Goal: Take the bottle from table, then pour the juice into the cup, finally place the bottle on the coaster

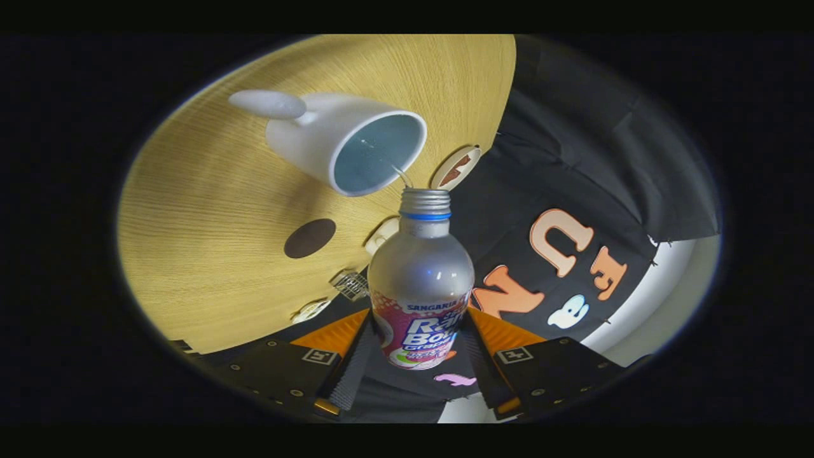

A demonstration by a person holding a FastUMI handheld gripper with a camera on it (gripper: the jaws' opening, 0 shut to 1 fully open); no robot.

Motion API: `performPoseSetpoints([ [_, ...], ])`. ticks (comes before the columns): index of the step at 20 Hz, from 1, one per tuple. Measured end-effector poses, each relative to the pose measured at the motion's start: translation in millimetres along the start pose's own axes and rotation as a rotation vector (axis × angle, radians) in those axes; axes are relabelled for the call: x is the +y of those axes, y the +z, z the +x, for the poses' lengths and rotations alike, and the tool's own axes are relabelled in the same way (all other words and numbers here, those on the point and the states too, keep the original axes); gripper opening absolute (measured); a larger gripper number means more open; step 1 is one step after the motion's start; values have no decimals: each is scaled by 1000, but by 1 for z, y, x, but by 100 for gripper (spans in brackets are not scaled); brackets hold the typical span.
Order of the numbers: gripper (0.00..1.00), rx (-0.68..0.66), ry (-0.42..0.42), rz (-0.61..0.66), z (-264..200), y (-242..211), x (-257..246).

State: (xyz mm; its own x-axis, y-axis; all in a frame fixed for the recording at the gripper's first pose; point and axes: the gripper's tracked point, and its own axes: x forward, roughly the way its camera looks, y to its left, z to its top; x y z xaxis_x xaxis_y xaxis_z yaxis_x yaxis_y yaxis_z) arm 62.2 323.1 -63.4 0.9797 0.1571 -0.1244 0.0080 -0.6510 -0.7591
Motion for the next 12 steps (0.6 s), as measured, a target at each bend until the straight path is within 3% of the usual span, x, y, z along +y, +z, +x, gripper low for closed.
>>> performPoseSetpoints([
  [7,75,-10,11,-6,2,4,6],
  [12,75,-31,78,128,3,7,23],
])
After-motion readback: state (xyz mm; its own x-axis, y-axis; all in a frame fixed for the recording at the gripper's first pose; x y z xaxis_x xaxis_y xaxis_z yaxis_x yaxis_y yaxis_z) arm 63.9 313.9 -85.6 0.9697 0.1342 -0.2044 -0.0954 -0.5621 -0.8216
